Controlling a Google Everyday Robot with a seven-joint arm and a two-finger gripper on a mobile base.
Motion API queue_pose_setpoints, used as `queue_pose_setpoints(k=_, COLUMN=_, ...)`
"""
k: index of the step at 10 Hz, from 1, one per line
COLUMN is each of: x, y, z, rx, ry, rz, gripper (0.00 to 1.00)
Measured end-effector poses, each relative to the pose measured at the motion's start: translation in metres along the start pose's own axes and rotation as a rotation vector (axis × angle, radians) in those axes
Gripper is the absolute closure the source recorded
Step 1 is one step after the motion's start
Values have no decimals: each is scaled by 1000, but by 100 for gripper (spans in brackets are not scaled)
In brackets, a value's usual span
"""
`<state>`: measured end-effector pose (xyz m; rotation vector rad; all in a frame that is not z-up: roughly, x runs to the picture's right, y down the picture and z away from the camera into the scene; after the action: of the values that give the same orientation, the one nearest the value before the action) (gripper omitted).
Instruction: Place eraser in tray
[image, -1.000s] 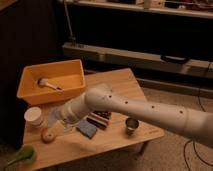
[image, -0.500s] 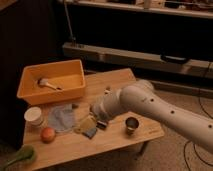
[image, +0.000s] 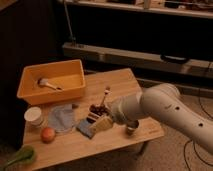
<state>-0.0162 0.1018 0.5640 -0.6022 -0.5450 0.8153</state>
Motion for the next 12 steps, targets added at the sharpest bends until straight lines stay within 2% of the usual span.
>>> queue_pose_setpoints(k=3, x=0, y=0, z=0, rx=3, ry=1, rz=0, gripper=20)
queue_pose_setpoints(k=4, x=0, y=-2, z=-2, rx=20, ry=11, rz=-7, gripper=20)
queue_pose_setpoints(k=5, x=-3, y=-6, z=-7, rx=56, ry=24, rz=-16, gripper=20)
queue_pose_setpoints(k=6, x=-5, y=-18, z=-15, rx=115, ry=27, rz=-24, gripper=20)
queue_pose_setpoints(k=7, x=-7, y=-32, z=-24, rx=154, ry=24, rz=-22, gripper=20)
queue_pose_setpoints(k=10, x=-16, y=-103, z=-67, rx=278, ry=11, rz=4, gripper=20)
queue_pose_setpoints(k=12, x=-21, y=-145, z=-90, rx=328, ry=11, rz=25, gripper=20)
